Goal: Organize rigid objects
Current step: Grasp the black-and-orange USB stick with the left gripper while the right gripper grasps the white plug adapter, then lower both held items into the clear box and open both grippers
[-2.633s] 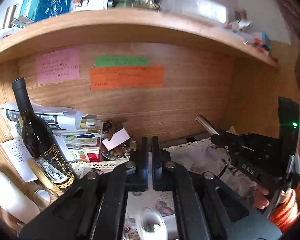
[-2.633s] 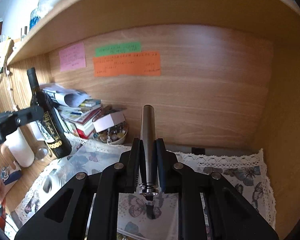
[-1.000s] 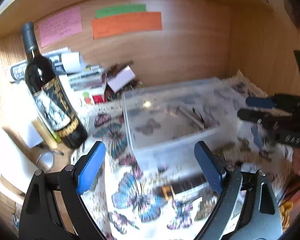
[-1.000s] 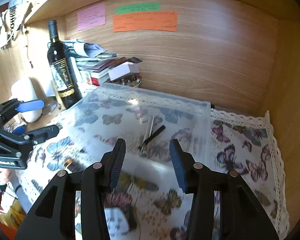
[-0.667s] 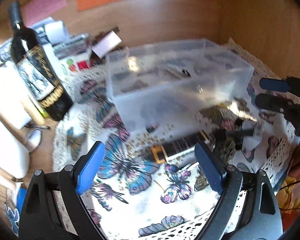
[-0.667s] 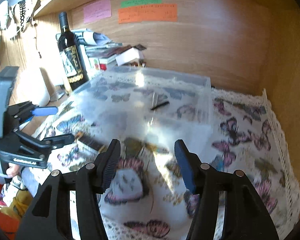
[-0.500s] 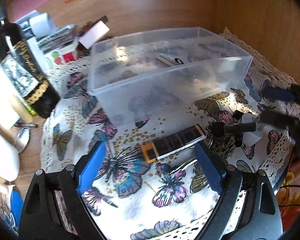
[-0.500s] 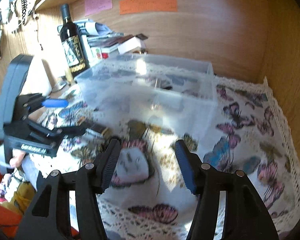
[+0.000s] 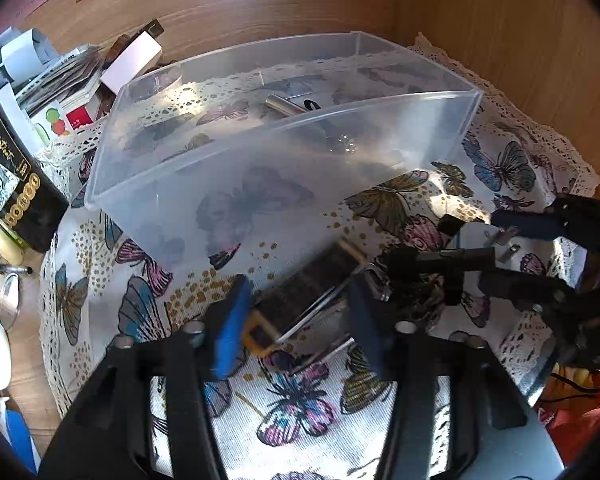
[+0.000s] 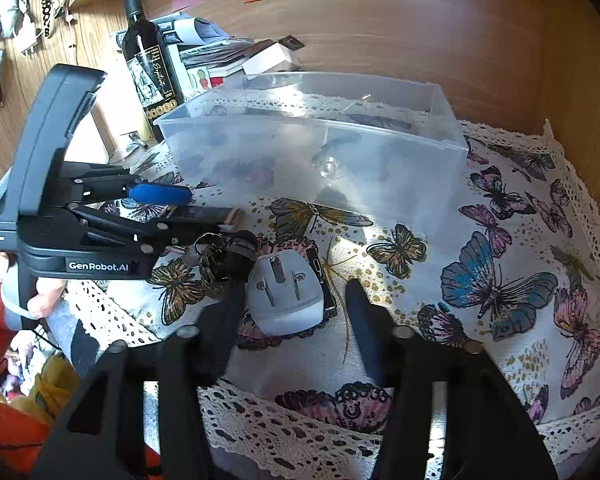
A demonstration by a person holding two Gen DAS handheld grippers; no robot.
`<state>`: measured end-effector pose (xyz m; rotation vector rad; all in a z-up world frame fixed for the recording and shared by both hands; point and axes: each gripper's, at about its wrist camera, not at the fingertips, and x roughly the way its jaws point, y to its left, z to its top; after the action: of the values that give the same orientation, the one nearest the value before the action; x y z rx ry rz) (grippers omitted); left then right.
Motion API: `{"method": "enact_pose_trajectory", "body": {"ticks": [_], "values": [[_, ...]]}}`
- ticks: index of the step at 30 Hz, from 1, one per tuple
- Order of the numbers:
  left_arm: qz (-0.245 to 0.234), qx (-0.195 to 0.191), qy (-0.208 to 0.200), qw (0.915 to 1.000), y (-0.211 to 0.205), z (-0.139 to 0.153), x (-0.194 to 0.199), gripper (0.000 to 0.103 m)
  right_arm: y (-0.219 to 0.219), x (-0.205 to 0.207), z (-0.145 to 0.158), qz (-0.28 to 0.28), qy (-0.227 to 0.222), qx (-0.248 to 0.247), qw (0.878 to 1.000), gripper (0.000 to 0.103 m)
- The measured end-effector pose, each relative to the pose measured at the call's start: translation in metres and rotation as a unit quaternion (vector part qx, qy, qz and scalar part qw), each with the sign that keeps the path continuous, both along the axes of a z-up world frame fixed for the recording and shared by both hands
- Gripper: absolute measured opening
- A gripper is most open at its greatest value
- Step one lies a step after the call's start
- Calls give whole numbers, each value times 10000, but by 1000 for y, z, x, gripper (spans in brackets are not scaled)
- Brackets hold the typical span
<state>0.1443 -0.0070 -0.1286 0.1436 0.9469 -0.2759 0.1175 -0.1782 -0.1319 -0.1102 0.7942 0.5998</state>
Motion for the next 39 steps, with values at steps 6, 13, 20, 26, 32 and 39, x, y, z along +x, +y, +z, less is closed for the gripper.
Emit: {"method": "enact_pose_trajectory", "body": {"ticks": [6,13,20,26,32,39], "values": [[21,-283,189,9994,3,2,-14,28,5,-2,2,93,-69,-8,9999,35],[20,-271,233,9994,-4,2,-9,28,10,1,-1,159,16,-86,9998,35],[-37,-298,167,9994,-10,0,9,25,11,0,-5,126,64,-34,9999,34],[104,-265,-41,9996,-7,3,-3,23,2,0,1,-23,-12,83,10000,34],[345,-442,-218,9982,5,15,-21,23,-3,-1,14,-174,-201,185,9995,34],[620,-602,-642,9942,19,40,-37,23,-6,-2,37,-324,-570,280,9975,34]]}}
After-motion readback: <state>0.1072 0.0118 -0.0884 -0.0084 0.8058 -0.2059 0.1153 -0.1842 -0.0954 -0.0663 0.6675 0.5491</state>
